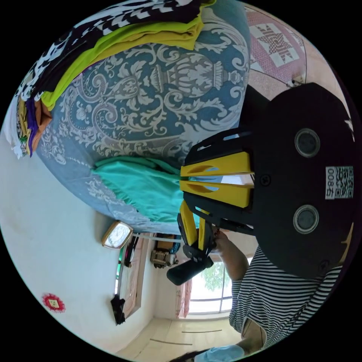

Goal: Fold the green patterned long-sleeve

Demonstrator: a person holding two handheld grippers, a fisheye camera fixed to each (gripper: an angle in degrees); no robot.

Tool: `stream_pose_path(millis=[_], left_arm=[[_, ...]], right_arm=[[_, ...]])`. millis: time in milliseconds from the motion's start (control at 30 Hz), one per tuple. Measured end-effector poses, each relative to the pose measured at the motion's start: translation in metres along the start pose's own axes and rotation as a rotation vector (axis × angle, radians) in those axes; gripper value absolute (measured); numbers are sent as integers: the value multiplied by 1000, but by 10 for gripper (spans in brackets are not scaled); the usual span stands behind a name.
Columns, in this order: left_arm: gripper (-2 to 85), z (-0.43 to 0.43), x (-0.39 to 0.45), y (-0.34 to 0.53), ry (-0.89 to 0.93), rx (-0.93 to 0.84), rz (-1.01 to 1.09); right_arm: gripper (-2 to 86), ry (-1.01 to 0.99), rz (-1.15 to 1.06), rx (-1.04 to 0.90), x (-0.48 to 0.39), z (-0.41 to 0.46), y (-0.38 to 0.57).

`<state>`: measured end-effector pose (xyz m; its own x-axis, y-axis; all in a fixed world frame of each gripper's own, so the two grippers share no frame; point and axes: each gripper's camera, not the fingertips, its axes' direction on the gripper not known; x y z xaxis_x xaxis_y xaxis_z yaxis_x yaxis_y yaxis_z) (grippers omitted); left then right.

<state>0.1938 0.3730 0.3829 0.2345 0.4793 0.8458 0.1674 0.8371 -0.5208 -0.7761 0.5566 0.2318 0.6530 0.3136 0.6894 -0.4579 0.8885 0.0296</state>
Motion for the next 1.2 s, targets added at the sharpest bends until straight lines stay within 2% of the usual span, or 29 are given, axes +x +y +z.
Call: stream_pose_path(millis=[100,233,400,567,667,933,1200], left_arm=[[89,7,23,-28,-71,-25,58],[46,14,37,-46,-187,-68,34],[21,-11,28,-40,-153,20,-85],[16,-33,10,-27,-78,101,-203],[15,-32,10,-26,-62,102,-202],[14,-18,8,-25,-19,89,-166],[13,3,-9,-14,33,83,-144]], right_arm=[[14,-55,-31,3,-11,-2,-7],[9,-36,-77,-36,-31,8,-18],[5,-64,-117,-9,-45,6,-34],[15,-70,-58,82,-32,-4,-63],[33,-59,-33,109,-28,0,-96],[76,56,9,34,-51,44,-214],[73,99,30,-44,-87,83,-269]])
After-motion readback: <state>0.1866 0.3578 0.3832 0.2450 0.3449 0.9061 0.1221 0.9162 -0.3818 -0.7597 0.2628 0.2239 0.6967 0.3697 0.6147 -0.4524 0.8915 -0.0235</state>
